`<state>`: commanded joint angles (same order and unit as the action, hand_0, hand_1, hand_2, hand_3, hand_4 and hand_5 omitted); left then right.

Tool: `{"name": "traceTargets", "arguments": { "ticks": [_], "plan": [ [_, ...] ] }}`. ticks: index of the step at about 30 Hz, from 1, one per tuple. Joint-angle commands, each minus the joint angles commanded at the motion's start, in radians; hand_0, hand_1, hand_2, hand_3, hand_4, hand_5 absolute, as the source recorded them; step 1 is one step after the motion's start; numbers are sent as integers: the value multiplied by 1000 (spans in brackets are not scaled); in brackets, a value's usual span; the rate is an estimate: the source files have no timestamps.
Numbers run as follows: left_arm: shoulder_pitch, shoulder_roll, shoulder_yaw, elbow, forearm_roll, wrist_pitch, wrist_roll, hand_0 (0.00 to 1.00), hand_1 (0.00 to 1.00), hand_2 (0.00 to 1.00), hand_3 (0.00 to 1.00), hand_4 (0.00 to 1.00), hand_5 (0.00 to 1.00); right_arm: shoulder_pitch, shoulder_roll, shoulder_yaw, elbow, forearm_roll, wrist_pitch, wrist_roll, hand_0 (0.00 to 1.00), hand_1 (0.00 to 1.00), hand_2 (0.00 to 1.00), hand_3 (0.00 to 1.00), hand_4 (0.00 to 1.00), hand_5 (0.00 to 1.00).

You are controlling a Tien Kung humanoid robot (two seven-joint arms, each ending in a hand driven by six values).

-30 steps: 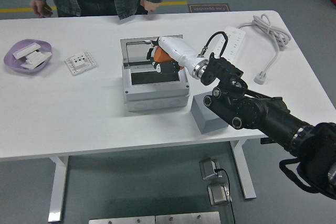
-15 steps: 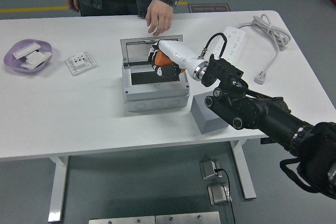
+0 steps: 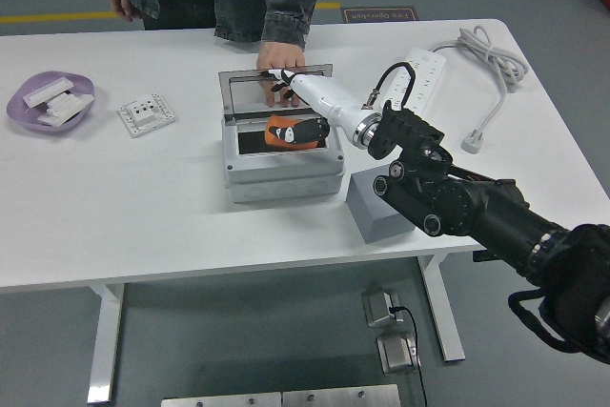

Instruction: Pick up the cylinder from the cube,place it in the box,flap close box

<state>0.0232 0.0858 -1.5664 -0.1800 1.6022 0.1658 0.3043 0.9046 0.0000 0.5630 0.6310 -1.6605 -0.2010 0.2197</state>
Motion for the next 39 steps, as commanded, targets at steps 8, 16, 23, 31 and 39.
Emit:
{"name": "traceTargets", "arguments": {
  "ticks": [8,16,23,31,39],
  "plan": [
    [6,-4,-1,0,-2,1,0,629,640,609,624,666,258,-13,0,-6,92,14,-2,-12,765,739,815,958,859,301],
    [12,-8,-11,0,1,2,2,629,640,609,624,665,257,4,-70,-11,261,40,44,-50,758,698,782,916,874,331],
    [5,-6,-4,0,-6,2,3,629,640,609,624,665,257,77,-100,19,244,37,64,-42,726,670,754,867,868,338],
    [-8,8,10,0,-15,1,1,629,640,609,624,665,257,142,-90,41,51,93,76,6,721,663,744,852,870,347],
    [-8,9,12,0,-13,0,2,629,640,609,624,665,257,128,-88,18,-102,140,44,30,719,652,739,839,868,348]
  ]
}}
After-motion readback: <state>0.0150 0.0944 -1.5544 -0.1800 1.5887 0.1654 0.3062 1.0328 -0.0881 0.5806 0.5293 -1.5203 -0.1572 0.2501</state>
